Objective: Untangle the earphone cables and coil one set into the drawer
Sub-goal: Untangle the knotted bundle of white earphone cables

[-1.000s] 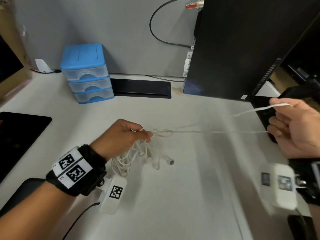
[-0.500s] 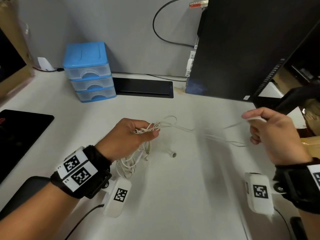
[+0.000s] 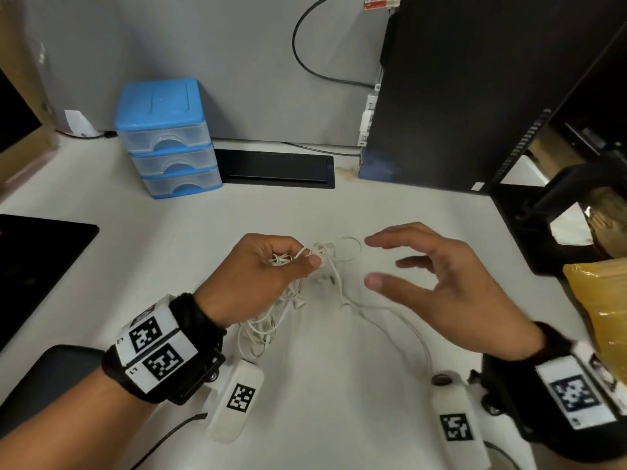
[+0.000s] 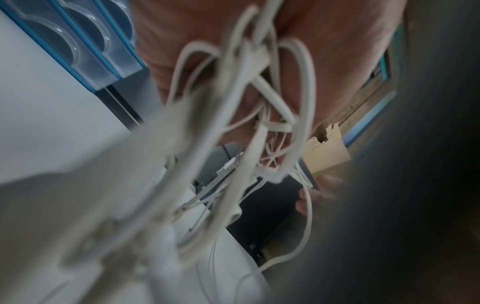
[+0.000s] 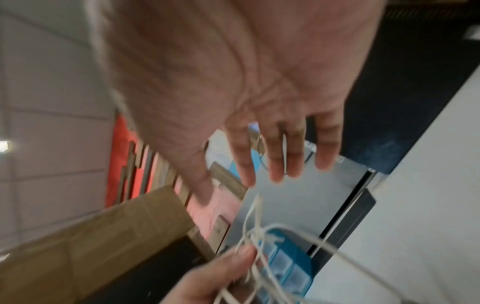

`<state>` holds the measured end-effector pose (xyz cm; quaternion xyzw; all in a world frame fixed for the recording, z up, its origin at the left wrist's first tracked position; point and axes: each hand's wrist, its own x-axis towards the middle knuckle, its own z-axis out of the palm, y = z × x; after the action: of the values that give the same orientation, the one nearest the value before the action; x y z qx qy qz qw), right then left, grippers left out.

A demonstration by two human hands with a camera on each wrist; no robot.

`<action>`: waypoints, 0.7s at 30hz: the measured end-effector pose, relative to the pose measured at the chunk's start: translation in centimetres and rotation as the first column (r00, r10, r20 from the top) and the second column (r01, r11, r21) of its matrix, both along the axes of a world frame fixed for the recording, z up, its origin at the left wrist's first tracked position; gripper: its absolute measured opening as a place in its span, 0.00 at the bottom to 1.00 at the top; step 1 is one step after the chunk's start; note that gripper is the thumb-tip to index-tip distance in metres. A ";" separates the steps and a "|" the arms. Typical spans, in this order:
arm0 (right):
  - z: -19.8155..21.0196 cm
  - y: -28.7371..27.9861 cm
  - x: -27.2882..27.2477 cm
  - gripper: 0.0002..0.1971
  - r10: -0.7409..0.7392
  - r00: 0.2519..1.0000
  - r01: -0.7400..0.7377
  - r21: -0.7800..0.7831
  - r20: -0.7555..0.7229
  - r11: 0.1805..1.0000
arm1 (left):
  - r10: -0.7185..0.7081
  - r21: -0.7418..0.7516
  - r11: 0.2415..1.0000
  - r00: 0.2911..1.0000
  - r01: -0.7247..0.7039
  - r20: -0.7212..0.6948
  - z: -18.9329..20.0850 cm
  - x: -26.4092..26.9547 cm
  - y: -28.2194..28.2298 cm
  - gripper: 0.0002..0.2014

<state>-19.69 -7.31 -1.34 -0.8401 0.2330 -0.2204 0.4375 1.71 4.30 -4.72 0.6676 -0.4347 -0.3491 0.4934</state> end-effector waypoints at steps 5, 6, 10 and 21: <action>-2.2 1.9 1.0 0.09 -0.110 0.982 0.156 -0.326 0.153 0.933 | -0.068 0.011 0.998 0.998 0.068 0.003 -0.1 -1.9 0.2 0.07; -2.5 2.2 1.2 0.10 -0.128 0.983 0.166 -0.357 0.129 0.919 | -0.079 0.010 0.997 0.997 0.079 0.002 -0.3 -2.1 0.3 0.07; -3.1 2.7 1.5 0.16 -0.263 0.965 0.228 -0.432 -0.022 0.873 | -0.123 0.007 0.992 0.992 0.123 0.008 -0.8 -2.4 0.3 0.11; -2.2 2.0 1.4 0.06 -0.123 0.972 0.127 -0.007 0.198 0.992 | -0.111 0.055 0.992 0.994 0.112 -0.015 -0.9 -1.5 0.2 0.23</action>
<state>-18.31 -5.29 -3.50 -0.8021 0.2386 -0.3319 0.4354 0.17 4.49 -5.59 0.6537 -0.4585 -0.3919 0.4570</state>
